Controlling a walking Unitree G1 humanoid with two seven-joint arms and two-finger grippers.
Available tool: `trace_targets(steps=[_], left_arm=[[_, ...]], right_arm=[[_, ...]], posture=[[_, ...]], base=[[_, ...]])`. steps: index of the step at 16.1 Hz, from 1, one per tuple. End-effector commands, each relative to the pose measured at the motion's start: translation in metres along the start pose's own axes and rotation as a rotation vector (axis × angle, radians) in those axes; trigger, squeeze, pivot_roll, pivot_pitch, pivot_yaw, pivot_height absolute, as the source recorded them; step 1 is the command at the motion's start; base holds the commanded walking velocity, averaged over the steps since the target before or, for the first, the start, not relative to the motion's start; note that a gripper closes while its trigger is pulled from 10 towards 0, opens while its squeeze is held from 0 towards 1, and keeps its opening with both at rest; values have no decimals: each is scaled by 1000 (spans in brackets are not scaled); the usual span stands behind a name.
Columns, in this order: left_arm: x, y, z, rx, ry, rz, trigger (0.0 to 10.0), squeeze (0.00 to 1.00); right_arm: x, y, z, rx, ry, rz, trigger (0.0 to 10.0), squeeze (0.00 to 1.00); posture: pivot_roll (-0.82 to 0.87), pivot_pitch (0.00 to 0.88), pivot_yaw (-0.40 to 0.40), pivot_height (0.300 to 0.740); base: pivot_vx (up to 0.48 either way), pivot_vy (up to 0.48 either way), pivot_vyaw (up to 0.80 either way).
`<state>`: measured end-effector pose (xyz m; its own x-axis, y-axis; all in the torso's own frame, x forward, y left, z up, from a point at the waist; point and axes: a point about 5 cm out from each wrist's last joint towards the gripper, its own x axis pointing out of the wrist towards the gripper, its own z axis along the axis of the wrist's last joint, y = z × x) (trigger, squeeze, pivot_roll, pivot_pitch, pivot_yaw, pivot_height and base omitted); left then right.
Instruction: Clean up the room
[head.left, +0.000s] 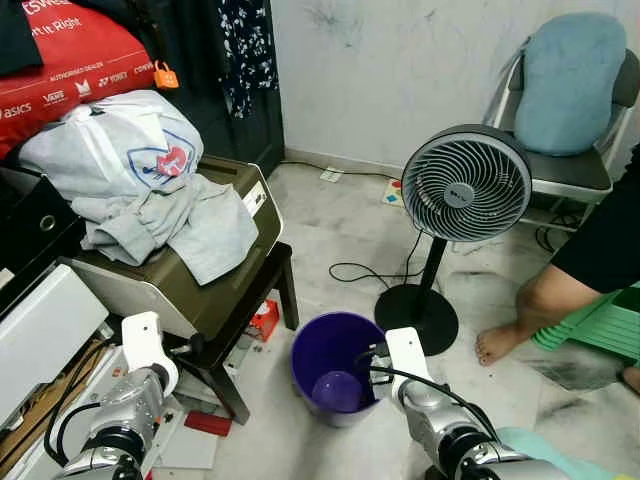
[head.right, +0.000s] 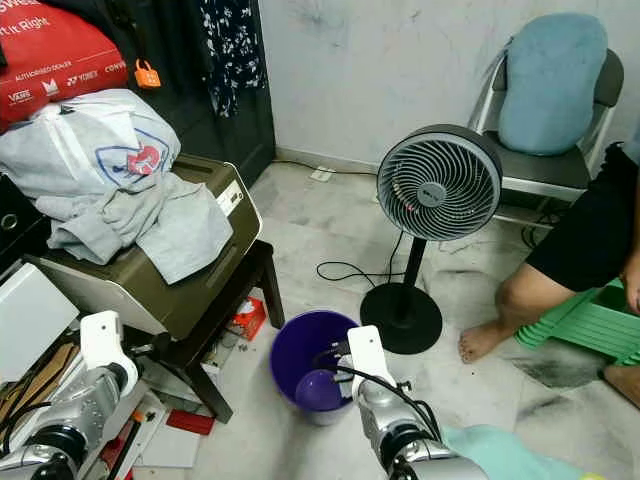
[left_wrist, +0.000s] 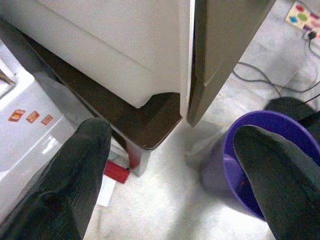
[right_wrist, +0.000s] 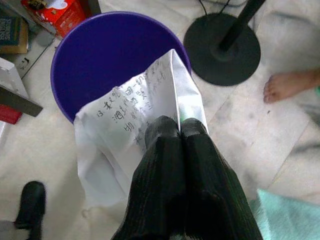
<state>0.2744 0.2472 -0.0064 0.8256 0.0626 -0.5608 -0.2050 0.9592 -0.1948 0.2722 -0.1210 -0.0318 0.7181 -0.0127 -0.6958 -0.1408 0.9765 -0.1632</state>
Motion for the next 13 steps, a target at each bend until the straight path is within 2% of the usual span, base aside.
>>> trace_targets(steps=[1, 13], left_arm=[[1, 0, 3, -19, -5, -6, 10000, 0], [7, -14, 17, 1, -32, -46, 10000, 0]], right_arm=[[1, 4, 12, -41, -44, 18, 10000, 0], [2, 2, 27, -62, -81, 17, 10000, 0]], posture=[[-37, 0, 29, 740], [-47, 0, 32, 740]], base=[[0, 0, 0], [0, 0, 0]])
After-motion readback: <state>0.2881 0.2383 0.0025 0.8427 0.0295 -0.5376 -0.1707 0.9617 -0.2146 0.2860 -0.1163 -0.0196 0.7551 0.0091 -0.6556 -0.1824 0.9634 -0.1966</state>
